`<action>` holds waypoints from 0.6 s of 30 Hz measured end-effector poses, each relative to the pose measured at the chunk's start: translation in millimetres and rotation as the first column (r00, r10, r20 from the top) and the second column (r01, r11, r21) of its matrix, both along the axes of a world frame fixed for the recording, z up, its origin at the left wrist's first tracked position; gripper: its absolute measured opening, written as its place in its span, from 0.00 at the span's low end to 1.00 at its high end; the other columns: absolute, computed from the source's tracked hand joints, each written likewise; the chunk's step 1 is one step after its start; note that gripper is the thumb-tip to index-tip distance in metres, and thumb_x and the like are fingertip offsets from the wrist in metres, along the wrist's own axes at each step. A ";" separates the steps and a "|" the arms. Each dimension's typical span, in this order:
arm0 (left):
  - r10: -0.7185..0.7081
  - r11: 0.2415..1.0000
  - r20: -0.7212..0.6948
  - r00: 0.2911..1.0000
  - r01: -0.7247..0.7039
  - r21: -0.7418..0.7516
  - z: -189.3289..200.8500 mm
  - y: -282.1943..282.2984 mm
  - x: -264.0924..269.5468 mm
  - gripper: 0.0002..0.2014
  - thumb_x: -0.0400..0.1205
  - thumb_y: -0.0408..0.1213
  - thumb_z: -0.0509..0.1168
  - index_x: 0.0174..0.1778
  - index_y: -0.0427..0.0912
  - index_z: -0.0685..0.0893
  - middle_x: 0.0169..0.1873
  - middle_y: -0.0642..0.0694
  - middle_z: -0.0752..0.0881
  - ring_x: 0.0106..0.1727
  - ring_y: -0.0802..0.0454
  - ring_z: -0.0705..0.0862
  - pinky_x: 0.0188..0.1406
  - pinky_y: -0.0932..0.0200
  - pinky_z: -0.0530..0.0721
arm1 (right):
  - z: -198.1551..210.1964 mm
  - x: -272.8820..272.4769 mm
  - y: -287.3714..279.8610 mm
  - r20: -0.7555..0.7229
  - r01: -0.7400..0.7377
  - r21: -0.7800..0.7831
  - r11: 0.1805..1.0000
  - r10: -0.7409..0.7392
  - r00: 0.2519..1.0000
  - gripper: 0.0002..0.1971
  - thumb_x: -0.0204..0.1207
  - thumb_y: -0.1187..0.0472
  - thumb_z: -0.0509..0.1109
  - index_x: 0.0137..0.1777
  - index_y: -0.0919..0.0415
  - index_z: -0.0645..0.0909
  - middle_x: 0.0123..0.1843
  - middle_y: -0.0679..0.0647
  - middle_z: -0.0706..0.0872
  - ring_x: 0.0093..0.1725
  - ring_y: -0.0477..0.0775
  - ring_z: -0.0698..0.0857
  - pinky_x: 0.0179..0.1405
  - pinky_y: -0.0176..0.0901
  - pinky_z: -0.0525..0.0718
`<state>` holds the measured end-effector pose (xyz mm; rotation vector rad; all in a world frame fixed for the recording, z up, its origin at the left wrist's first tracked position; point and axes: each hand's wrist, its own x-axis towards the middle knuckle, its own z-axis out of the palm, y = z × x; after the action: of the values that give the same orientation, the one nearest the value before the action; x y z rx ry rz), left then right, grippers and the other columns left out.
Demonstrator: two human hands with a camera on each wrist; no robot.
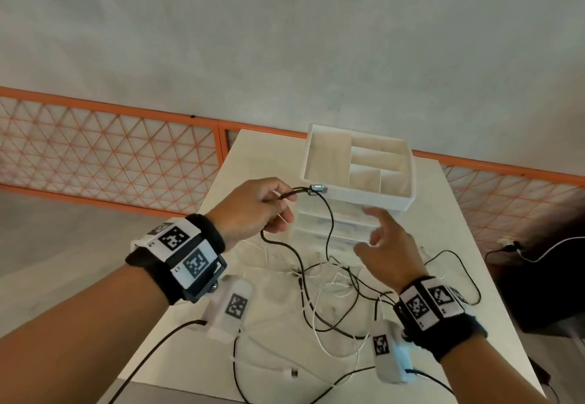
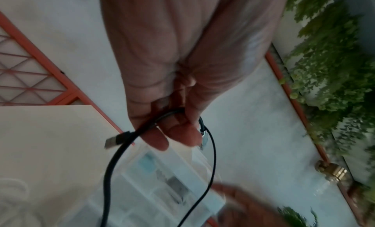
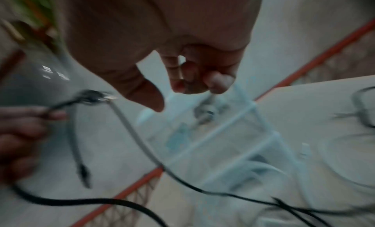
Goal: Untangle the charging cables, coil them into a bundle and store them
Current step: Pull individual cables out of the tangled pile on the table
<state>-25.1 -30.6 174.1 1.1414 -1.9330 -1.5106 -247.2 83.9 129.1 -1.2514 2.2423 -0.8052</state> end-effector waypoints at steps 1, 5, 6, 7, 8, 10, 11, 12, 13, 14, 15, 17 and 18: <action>-0.026 0.999 0.021 0.999 0.027 -0.023 -0.5 3.2 -6.0 0.09 0.87 0.28 0.60 0.54 0.41 0.86 0.36 0.44 0.90 0.31 0.53 0.83 0.34 0.61 0.82 | 10.7 10.5 -4.9 0.013 -0.053 -0.069 0.996 0.054 0.998 0.27 0.73 0.58 0.74 0.71 0.41 0.73 0.35 0.51 0.83 0.39 0.48 0.84 0.38 0.34 0.78; -0.064 0.987 0.077 0.995 0.074 -0.141 2.4 12.6 -23.6 0.08 0.87 0.36 0.63 0.50 0.45 0.88 0.28 0.56 0.85 0.24 0.63 0.74 0.26 0.70 0.71 | 17.8 34.7 -26.5 0.005 -0.117 -0.162 0.980 0.120 0.993 0.08 0.78 0.45 0.73 0.52 0.45 0.82 0.31 0.46 0.84 0.35 0.47 0.83 0.35 0.41 0.75; -0.042 0.987 0.069 0.997 0.052 -0.151 3.8 11.9 -22.7 0.08 0.87 0.36 0.63 0.48 0.44 0.88 0.27 0.59 0.84 0.23 0.66 0.75 0.26 0.73 0.70 | 13.5 31.3 -28.4 0.010 -0.085 -0.172 0.981 0.088 0.996 0.06 0.80 0.46 0.71 0.48 0.46 0.83 0.32 0.46 0.85 0.37 0.49 0.83 0.36 0.41 0.75; -0.016 0.987 0.065 0.998 0.026 -0.157 5.6 9.9 -19.0 0.09 0.87 0.36 0.63 0.46 0.44 0.88 0.26 0.61 0.84 0.24 0.69 0.76 0.26 0.75 0.70 | 9.5 24.6 -27.8 0.034 -0.032 -0.170 0.985 0.038 0.999 0.08 0.82 0.47 0.70 0.46 0.49 0.84 0.33 0.45 0.85 0.38 0.51 0.84 0.37 0.40 0.75; 0.018 0.988 0.066 0.998 -0.008 -0.157 7.0 7.4 -12.9 0.09 0.86 0.37 0.63 0.45 0.43 0.88 0.26 0.63 0.83 0.25 0.69 0.77 0.27 0.74 0.71 | 4.3 15.6 -24.7 0.065 0.038 -0.166 0.985 -0.028 0.997 0.10 0.83 0.49 0.69 0.44 0.51 0.86 0.34 0.45 0.85 0.40 0.53 0.84 0.38 0.40 0.75; 0.105 0.989 0.042 0.994 -0.099 -0.113 10.1 0.2 3.0 0.10 0.86 0.37 0.63 0.45 0.41 0.88 0.25 0.62 0.80 0.27 0.64 0.75 0.30 0.67 0.70 | -7.3 -3.3 -13.5 0.095 0.180 -0.108 0.978 -0.170 0.981 0.14 0.85 0.51 0.67 0.44 0.57 0.89 0.38 0.49 0.89 0.46 0.58 0.87 0.45 0.41 0.75; 0.148 0.987 -0.006 0.989 -0.148 -0.065 11.6 -3.4 10.7 0.10 0.87 0.36 0.62 0.45 0.39 0.87 0.25 0.58 0.77 0.28 0.59 0.72 0.30 0.64 0.69 | -14.1 -10.5 -7.5 0.069 0.225 -0.048 0.973 -0.222 0.973 0.14 0.85 0.52 0.66 0.47 0.58 0.90 0.43 0.54 0.91 0.51 0.61 0.87 0.48 0.42 0.76; 0.183 0.983 -0.077 0.980 -0.184 -0.008 13.4 -6.0 17.0 0.10 0.87 0.34 0.61 0.45 0.38 0.86 0.26 0.54 0.75 0.28 0.56 0.69 0.30 0.61 0.68 | -21.5 -15.2 -2.0 0.028 0.248 0.022 0.969 -0.248 0.968 0.13 0.85 0.53 0.66 0.52 0.59 0.89 0.47 0.58 0.92 0.55 0.64 0.87 0.50 0.44 0.77; 0.204 0.979 -0.163 0.965 -0.198 0.052 16.3 -7.1 20.9 0.10 0.88 0.31 0.59 0.44 0.37 0.84 0.26 0.50 0.74 0.28 0.55 0.68 0.29 0.59 0.68 | -25.8 -15.8 2.5 -0.002 0.258 0.091 0.962 -0.259 0.966 0.13 0.84 0.54 0.67 0.61 0.59 0.87 0.48 0.60 0.91 0.58 0.65 0.86 0.54 0.47 0.79; 0.213 0.976 -0.253 0.944 -0.191 0.107 19.3 -7.2 22.9 0.11 0.88 0.28 0.58 0.43 0.36 0.82 0.25 0.48 0.74 0.28 0.53 0.68 0.29 0.57 0.68 | -27.5 -12.1 6.0 -0.021 0.254 0.141 0.957 -0.254 0.967 0.20 0.83 0.54 0.68 0.72 0.59 0.80 0.47 0.58 0.91 0.59 0.64 0.86 0.57 0.49 0.79; 0.205 0.975 -0.336 0.919 -0.161 0.154 23.2 -6.2 22.6 0.11 0.88 0.27 0.57 0.42 0.36 0.81 0.26 0.45 0.76 0.28 0.52 0.69 0.30 0.56 0.69 | -24.9 -3.9 7.9 -0.016 0.234 0.145 0.961 -0.234 0.972 0.28 0.82 0.55 0.69 0.81 0.58 0.70 0.42 0.54 0.90 0.56 0.60 0.86 0.58 0.50 0.78; 0.154 0.975 -0.442 0.884 -0.064 0.211 30.5 -0.2 15.8 0.09 0.88 0.27 0.57 0.44 0.36 0.79 0.29 0.42 0.83 0.28 0.50 0.74 0.33 0.55 0.76 | -14.2 16.8 7.0 0.027 0.147 -0.007 0.989 -0.147 0.989 0.40 0.79 0.55 0.74 0.87 0.53 0.57 0.36 0.47 0.88 0.43 0.47 0.85 0.55 0.45 0.77; 0.118 0.973 -0.470 0.875 -0.008 0.230 32.9 5.0 10.3 0.07 0.88 0.29 0.58 0.46 0.37 0.78 0.33 0.39 0.87 0.30 0.49 0.78 0.35 0.55 0.80 | -8.2 29.0 5.1 0.052 0.061 -0.102 0.993 -0.056 0.997 0.41 0.77 0.53 0.76 0.86 0.48 0.58 0.35 0.46 0.87 0.38 0.41 0.84 0.53 0.43 0.79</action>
<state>-14.8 -25.6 207.0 0.7960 -1.4046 -1.8018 -218.3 89.1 120.9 -1.2028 2.2323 -0.9757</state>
